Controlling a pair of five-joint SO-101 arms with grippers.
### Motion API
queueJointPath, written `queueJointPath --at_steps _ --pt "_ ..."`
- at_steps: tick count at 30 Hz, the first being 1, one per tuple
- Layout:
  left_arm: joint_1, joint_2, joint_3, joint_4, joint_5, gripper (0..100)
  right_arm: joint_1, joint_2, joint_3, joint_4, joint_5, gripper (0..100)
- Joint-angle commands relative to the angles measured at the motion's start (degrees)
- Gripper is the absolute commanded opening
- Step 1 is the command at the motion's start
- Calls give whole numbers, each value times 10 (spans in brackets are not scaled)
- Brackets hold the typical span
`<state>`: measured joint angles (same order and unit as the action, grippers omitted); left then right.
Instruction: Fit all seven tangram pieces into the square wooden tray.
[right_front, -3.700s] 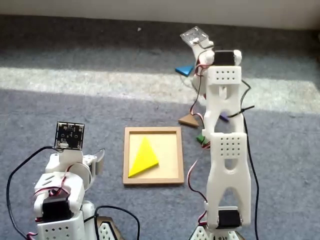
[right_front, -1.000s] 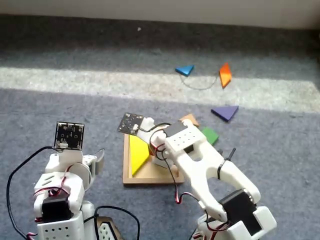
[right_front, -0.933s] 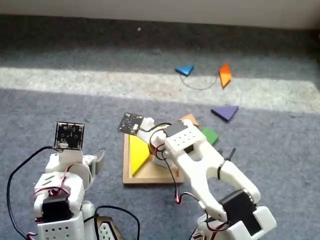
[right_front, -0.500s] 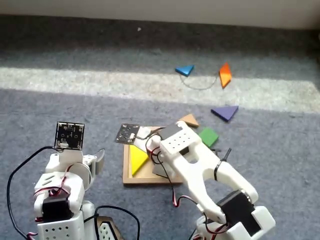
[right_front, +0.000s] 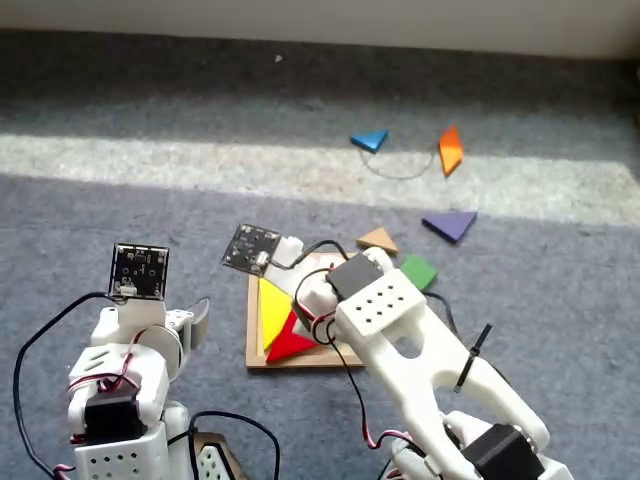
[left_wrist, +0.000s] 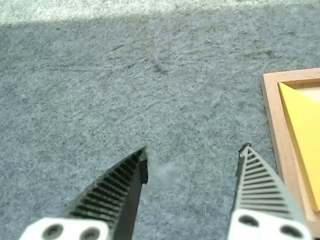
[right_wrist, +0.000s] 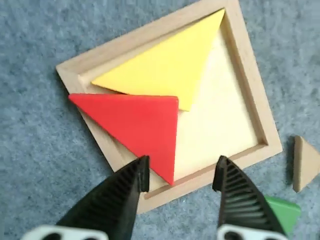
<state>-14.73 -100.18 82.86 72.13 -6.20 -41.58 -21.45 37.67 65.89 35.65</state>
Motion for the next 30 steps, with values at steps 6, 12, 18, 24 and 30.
queueJointPath --at_steps 6,12,18,24,30 --pt "-7 -6 -2 -6 3 292 -44 -22 25 -116 -160 202" --pt "-7 -6 -2 -6 3 292 -66 -22 92 -220 -195 202" --pt "-7 -6 -2 -6 3 292 -63 -22 141 -302 -193 202" --pt "-7 -6 -2 -6 3 292 -44 -22 161 -320 -192 202" --pt "-7 -6 -2 -6 3 292 -6 -21 180 -318 -191 202"
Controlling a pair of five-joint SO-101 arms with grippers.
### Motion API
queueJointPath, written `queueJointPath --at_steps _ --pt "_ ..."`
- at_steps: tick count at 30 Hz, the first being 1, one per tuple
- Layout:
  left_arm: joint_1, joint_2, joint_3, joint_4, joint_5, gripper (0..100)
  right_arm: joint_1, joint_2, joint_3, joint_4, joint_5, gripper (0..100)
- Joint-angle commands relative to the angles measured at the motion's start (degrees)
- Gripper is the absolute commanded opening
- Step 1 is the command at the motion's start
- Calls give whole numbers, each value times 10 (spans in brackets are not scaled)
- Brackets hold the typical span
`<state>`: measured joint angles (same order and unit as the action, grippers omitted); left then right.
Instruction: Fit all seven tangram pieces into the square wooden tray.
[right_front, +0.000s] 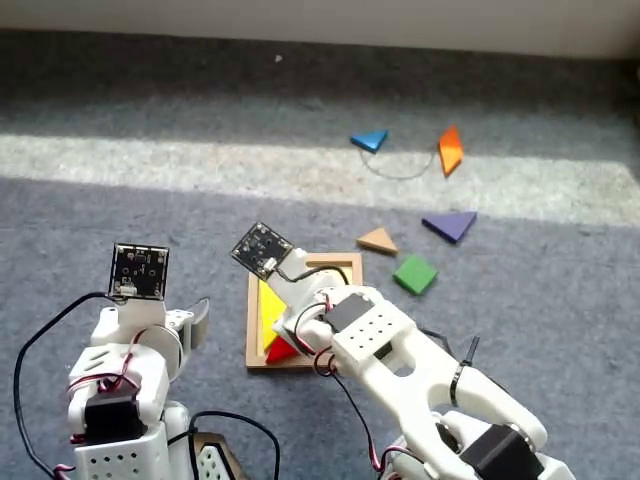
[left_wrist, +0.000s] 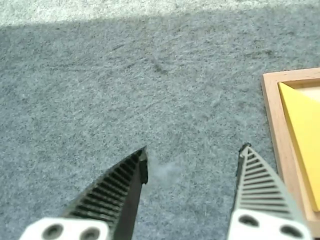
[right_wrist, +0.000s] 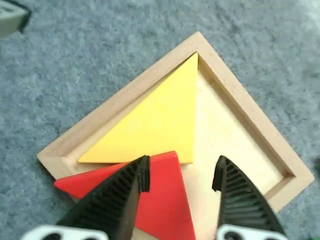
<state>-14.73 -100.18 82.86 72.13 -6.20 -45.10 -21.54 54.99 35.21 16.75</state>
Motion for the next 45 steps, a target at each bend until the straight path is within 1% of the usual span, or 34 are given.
queueJointPath --at_steps 1,8,13,16,21,26,30,32,35,38,45 --pt "-7 -6 -2 -6 3 292 35 -20 8 -11 -2 202" --pt "-7 -6 -2 -6 3 292 60 -22 10 -9 -2 202" --pt "-7 -6 -2 -6 3 292 57 -28 5 59 -2 202" --pt "-7 -6 -2 -6 3 292 68 -22 4 58 -2 202" --pt "-7 -6 -2 -6 3 292 103 -22 8 11 -2 202" --pt "-7 -6 -2 -6 4 292 117 -17 19 -80 -3 202" --pt "-7 -6 -2 -6 4 292 116 43 42 -148 -3 202" --pt "-7 -6 -2 -6 4 292 116 89 40 -155 -3 202" --pt "-7 -6 -2 -6 4 292 112 132 7 -153 -3 202" --pt "-7 -6 -2 -6 4 292 96 133 -18 -109 -4 202" --pt "-7 -6 -2 -6 4 292 11 133 -27 -39 -3 202"
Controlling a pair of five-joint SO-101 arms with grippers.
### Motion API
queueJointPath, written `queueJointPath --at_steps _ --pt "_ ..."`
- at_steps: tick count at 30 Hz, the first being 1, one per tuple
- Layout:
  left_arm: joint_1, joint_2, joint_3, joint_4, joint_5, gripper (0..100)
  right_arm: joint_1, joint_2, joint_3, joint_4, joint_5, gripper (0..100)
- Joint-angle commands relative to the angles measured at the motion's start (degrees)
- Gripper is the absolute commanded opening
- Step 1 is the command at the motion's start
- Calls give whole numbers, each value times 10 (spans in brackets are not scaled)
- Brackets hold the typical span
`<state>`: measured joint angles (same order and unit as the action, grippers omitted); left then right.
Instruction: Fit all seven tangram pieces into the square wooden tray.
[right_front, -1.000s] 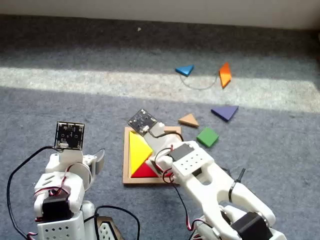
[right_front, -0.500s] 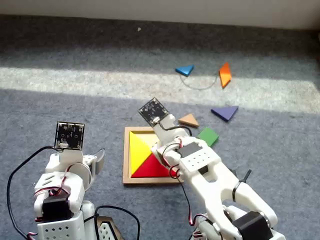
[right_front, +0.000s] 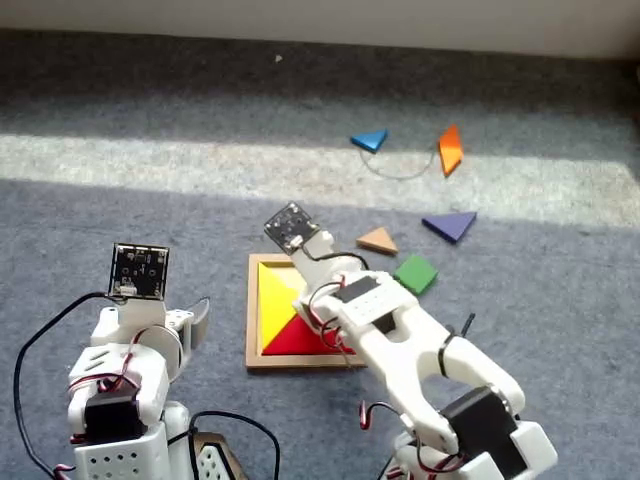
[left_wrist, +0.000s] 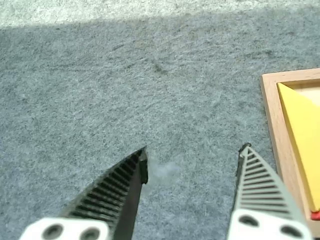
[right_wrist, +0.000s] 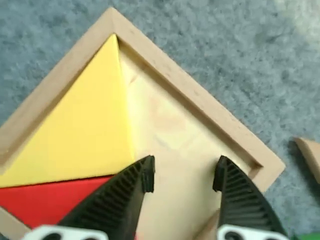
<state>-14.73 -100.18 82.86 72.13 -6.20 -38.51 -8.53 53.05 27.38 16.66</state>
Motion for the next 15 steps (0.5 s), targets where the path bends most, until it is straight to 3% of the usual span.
queueJointPath --at_steps 1,9,15 --pt "-7 -6 -2 -6 4 292 -63 3 -10 47 -2 202" --pt "-7 -6 -2 -6 4 292 -58 -5 -12 64 -2 202" --pt "-7 -6 -2 -6 4 292 -15 -142 -6 64 -3 202"
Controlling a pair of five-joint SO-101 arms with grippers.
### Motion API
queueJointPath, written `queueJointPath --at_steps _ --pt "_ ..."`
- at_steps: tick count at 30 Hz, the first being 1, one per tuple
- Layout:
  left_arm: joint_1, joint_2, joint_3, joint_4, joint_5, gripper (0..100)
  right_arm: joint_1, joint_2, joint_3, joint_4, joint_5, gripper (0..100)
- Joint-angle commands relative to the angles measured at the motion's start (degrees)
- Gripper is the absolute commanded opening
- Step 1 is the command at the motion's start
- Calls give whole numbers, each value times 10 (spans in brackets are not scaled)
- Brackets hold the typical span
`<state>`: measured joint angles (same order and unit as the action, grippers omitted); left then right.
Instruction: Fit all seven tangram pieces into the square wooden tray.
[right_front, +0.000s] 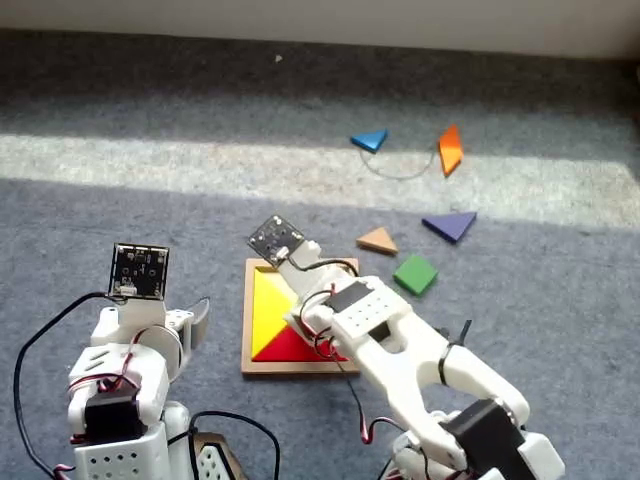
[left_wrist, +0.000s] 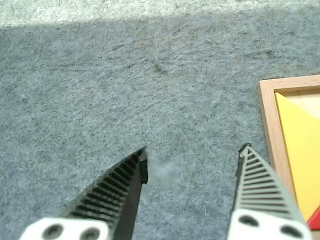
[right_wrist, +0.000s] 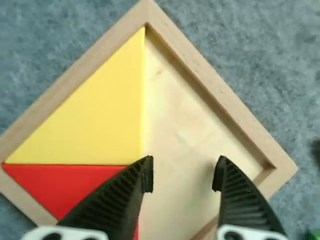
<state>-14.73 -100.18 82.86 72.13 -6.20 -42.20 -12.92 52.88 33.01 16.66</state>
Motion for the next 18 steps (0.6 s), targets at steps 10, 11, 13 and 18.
queueJointPath --at_steps 10,11,13,18 --pt "-7 -6 -2 -6 4 292 133 -232 37 57 -43 202" --pt "-7 -6 -2 -6 4 292 145 -227 34 73 -56 202" --pt "-7 -6 -2 -7 4 292 164 -214 4 90 -69 202" --pt "-7 -6 0 -9 4 292 203 -149 -51 122 -69 202"
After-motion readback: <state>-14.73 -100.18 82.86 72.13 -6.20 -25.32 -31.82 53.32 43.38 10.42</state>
